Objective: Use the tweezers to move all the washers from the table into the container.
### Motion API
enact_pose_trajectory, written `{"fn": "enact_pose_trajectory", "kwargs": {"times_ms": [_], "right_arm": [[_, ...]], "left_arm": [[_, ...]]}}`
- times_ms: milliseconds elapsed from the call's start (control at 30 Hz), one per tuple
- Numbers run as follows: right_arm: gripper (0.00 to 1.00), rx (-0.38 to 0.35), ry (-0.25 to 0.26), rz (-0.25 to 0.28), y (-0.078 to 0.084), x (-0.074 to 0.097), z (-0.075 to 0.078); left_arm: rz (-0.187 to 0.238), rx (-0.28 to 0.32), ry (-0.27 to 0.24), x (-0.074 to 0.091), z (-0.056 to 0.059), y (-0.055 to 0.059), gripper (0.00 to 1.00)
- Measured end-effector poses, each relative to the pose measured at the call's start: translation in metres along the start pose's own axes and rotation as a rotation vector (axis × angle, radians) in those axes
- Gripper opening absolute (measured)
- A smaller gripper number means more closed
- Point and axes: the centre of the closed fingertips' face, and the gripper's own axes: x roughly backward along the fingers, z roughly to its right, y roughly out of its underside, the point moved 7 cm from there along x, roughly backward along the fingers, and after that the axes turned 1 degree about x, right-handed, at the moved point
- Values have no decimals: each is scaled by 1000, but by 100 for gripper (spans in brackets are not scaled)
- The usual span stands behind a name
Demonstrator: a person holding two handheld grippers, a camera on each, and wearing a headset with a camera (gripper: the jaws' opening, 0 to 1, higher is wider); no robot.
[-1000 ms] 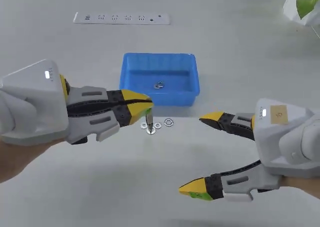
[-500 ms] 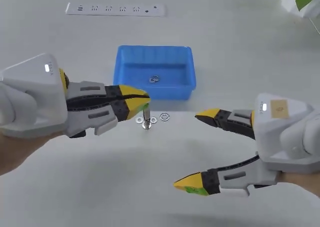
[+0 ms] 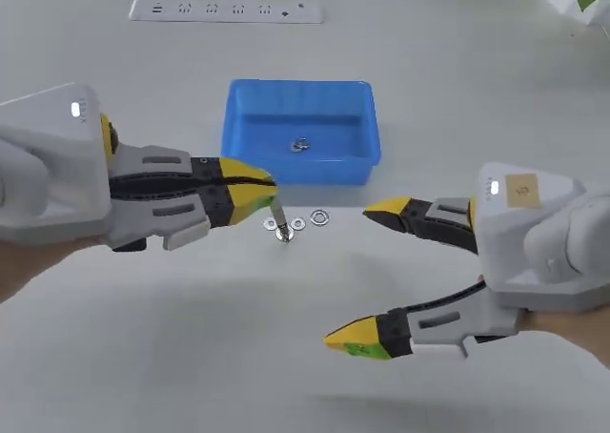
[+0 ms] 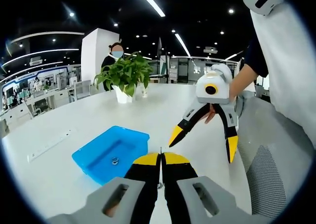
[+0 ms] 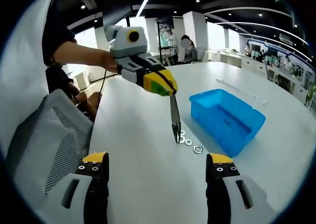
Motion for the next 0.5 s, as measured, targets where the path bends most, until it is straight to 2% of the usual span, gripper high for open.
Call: {"fn": "enact_pose_trajectory", "kwargs": {"times_ms": [200,300,400,500], "right_arm": [[75,34,-21,9,-15,-22,21],[66,53,-40,5,-18,-35,28],[57,92,-88,-10,-22,-49,32],[45,138,-126,-53,-22,-58,33]], "left_arm": [[-18,-9,25,-8,1,-4,5],[-25,1,34,-10,-1,-5,5],[-29,5,42,-9,-1,-5,5],[-33,14,47,-8,-3,-4,5]]}}
